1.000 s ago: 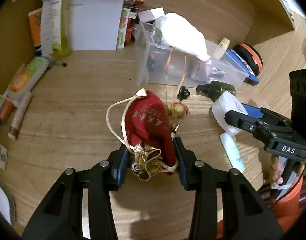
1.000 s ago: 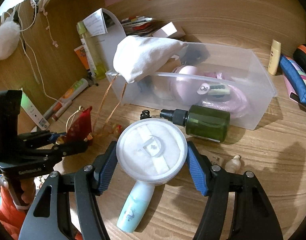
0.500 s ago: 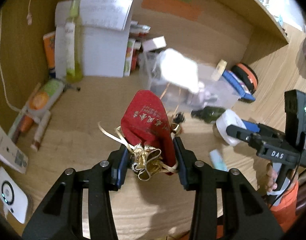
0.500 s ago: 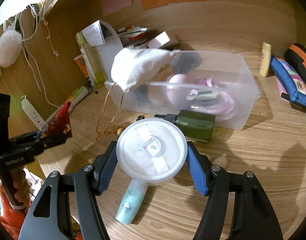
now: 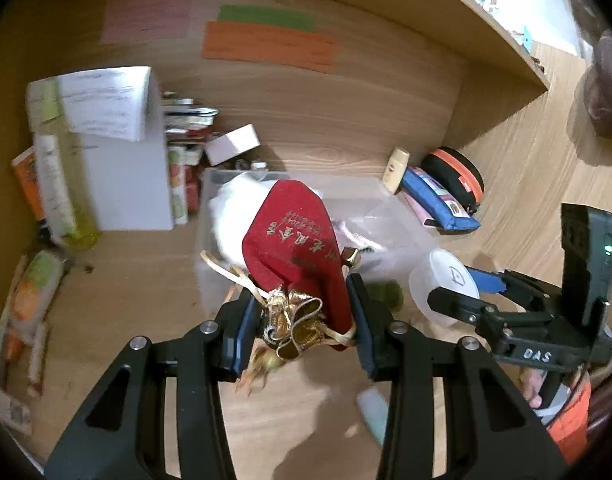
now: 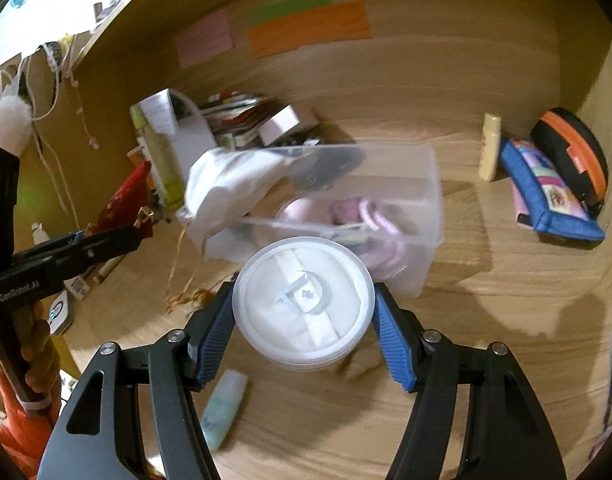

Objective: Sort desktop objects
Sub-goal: 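Carry the red pouch with the left gripper while the right gripper carries the jar into the box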

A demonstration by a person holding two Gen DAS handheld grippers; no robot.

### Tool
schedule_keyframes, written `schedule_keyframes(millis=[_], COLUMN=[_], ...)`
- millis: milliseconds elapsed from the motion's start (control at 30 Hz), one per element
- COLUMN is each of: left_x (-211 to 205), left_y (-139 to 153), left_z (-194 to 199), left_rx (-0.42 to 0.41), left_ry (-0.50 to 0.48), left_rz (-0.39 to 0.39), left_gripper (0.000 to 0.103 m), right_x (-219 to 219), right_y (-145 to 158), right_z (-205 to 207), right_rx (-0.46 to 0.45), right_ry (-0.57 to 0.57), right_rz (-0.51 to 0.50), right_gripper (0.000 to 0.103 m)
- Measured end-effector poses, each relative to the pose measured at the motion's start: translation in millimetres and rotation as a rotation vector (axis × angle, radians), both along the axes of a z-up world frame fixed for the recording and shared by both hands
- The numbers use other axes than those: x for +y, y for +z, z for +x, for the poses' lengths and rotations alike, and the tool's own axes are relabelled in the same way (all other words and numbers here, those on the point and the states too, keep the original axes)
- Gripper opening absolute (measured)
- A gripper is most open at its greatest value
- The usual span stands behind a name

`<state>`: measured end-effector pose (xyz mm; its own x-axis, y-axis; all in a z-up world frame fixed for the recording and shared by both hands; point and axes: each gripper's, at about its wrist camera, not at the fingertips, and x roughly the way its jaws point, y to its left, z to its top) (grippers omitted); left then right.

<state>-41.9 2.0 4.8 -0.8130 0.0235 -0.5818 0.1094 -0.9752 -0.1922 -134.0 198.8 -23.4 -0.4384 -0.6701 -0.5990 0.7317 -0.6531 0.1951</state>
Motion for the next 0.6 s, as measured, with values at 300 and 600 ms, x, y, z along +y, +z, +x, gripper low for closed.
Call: schedule_keyframes(millis=[300, 600], left_x=[10, 18], left_y=[14, 1], left_z=[-69, -118], left_rx=[-0.005, -0.038], left_ry=[-0.059, -0.104], left_rz=[0.056, 0.085], left_gripper=[0.041, 0.041], right_x=[0, -29], right_y=[11, 9], right_z=[-41, -78], right_rx=[0.02, 0.031], right_ry=[-0.032, -0.021], right_rz=[-0.008, 0.027], right_gripper=[0.063, 0.063])
